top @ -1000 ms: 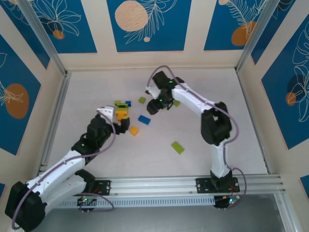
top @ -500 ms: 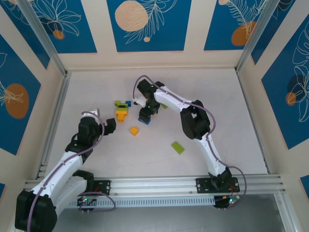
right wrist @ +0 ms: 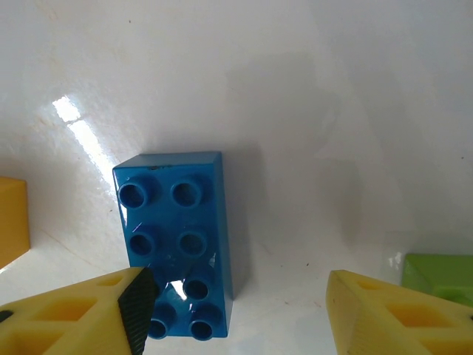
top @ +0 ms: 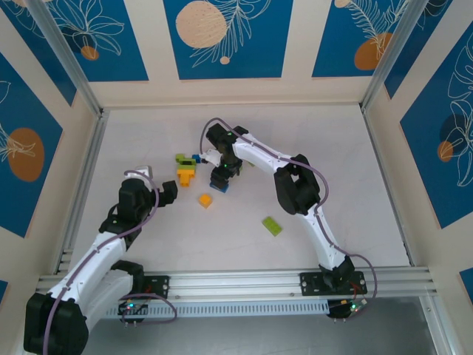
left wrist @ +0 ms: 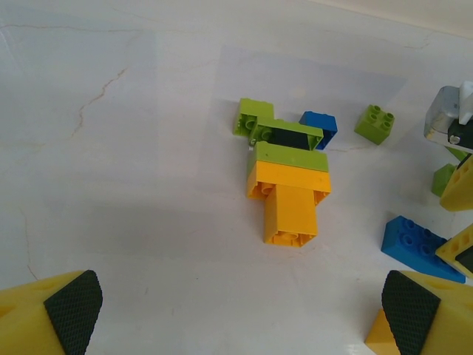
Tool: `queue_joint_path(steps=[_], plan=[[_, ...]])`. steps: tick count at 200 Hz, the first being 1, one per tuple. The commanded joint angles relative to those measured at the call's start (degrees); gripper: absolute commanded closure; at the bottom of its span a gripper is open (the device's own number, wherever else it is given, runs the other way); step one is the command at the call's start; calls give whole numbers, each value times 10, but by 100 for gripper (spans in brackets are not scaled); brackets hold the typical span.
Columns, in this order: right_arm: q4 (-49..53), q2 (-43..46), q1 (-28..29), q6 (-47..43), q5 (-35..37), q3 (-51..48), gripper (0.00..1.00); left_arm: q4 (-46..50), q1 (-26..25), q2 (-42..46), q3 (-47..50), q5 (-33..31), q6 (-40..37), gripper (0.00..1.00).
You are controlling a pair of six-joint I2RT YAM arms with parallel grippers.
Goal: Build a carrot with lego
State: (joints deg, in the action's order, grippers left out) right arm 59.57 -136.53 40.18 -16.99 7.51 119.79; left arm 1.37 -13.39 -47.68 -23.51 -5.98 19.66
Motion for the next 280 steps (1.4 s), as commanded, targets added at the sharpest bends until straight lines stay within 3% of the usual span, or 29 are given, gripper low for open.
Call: queue_joint_path(steps=[1,66,190,280], plan=[[0,24,2,8,-17,-5,35,1,8,7,3,12,6,0],[3,54,5,19,-39,-10,36,-3,9,2,2,18,7,0],[24,-8,25,11,-39,5,36,-14,10,-10,5,23,6,0],[20,-14,24,13,-42,-1,43,-15,11,-10,7,23,5,0]])
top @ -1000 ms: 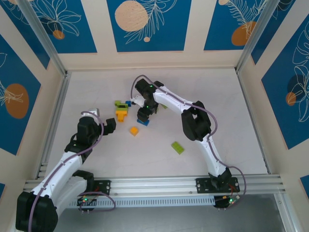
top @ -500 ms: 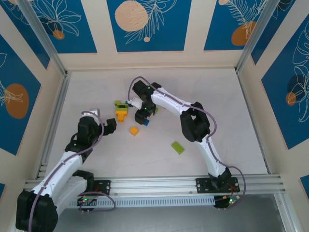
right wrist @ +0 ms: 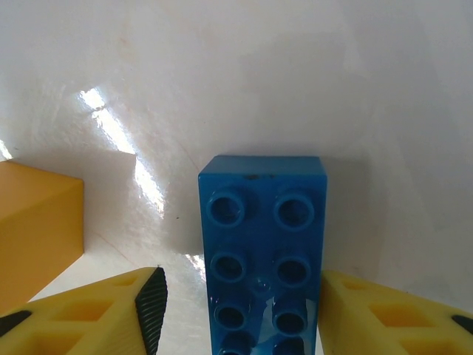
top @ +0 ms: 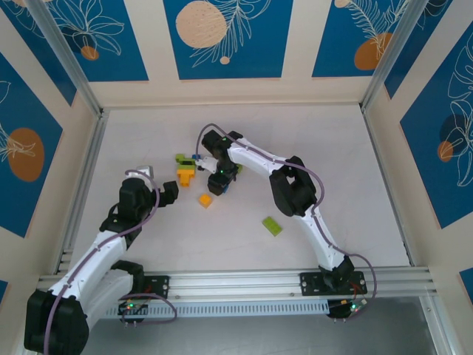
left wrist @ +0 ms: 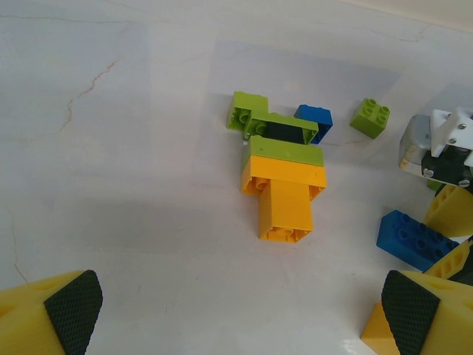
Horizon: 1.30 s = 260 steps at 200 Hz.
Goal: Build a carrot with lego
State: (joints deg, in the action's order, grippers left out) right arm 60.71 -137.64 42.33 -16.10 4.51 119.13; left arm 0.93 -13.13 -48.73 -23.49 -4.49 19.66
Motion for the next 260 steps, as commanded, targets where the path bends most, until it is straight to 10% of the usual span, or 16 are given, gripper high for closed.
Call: queue_joint_path(steps=[1,162,260], plan=[[8,-3,2,3,-13,6,43,-11,8,0,6,8,5,0],[7,-4,-3,27,-18,12,62,-14,8,0,6,10,4,0],[14,37,-27,223,4,-15,70,-18,8,-12,2,18,5,0]])
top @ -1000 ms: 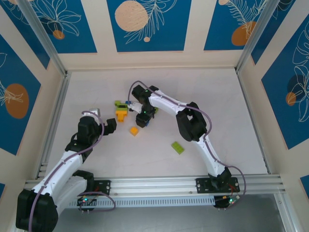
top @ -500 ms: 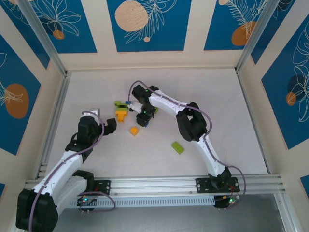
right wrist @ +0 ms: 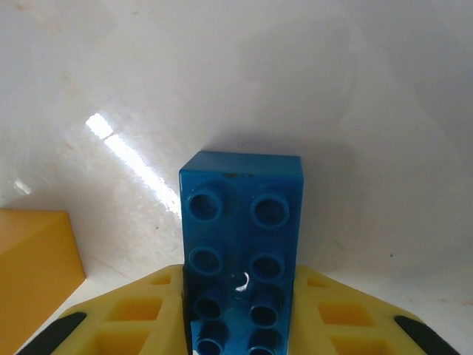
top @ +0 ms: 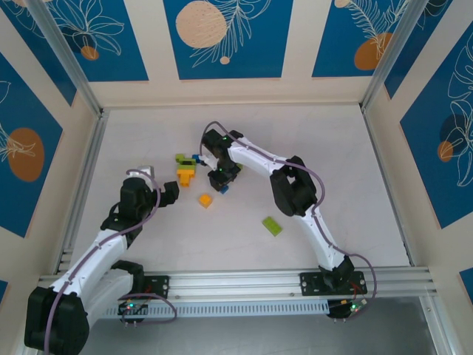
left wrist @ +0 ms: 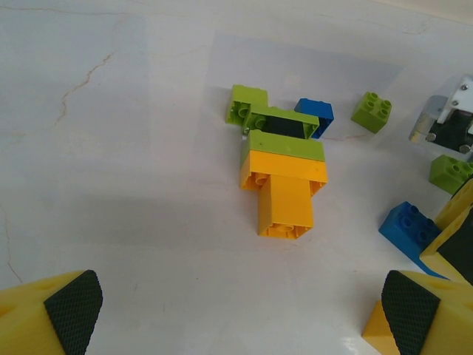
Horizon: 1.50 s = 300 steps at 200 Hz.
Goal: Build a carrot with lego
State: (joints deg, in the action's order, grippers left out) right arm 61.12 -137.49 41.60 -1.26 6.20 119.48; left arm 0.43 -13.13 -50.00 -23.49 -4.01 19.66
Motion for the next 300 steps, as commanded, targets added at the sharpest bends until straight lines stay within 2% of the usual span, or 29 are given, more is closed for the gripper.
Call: queue_joint_path(steps=[1,106,196,232,300], plan=[[9,37,-20,76,-13,-20,70,-13,9,1,2,13,5,0],[41,113,-21,115,-10,-40,71,-10,8,4,2,12,4,0],[34,191,32,170,-31,-103,71,-3,9,-6,-1,-2,-1,0],[24,185,60,188,-52,-91,71,9,14,-11,-6,-15,-2,0],[50,103,82,163,-52,-2,72,21,33,-18,-8,-14,4,0]])
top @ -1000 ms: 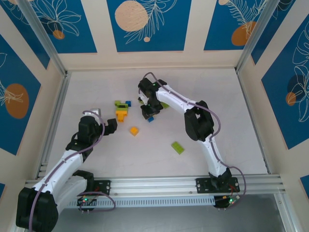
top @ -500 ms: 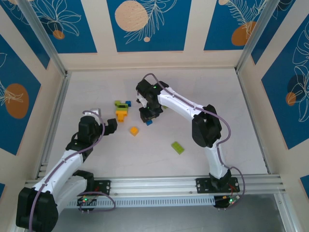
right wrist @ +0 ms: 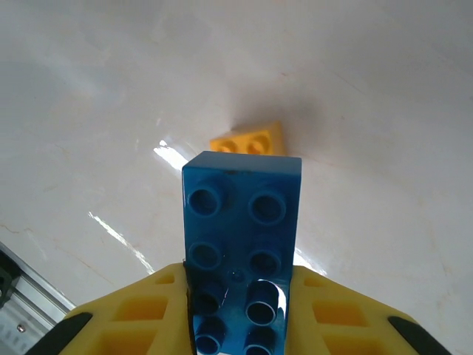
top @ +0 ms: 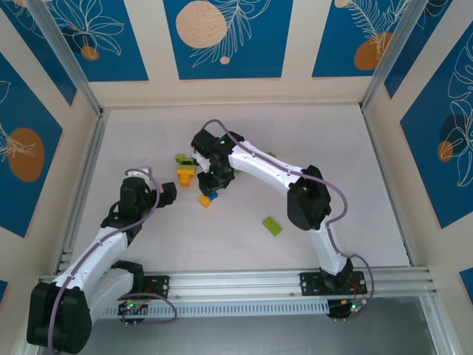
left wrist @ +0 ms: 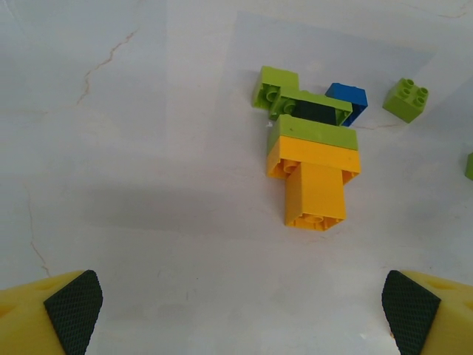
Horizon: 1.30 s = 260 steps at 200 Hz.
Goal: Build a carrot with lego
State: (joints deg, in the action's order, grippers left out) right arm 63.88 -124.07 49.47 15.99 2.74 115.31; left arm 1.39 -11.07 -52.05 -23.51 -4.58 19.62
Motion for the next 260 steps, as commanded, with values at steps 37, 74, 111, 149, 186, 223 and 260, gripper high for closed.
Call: queue_joint_path(steps=[37,74,111,149,186,223,260], plan=[[44,-73,4,-39,-11,86,72,15,22,5,-7,-5,7,0],[54,-98,1,-72,-11,102,72,14,26,5,-8,0,7,0],[61,-103,2,-92,-19,104,72,11,28,5,-7,4,7,0],[56,-106,3,-105,-30,96,72,8,29,5,-5,10,8,0],[52,-115,4,-118,-39,94,72,8,30,8,-5,13,7,0],[54,-125,2,-123,-40,91,71,7,31,9,-4,15,7,0],[54,-130,1,-130,-40,85,71,4,30,9,-3,17,7,0]])
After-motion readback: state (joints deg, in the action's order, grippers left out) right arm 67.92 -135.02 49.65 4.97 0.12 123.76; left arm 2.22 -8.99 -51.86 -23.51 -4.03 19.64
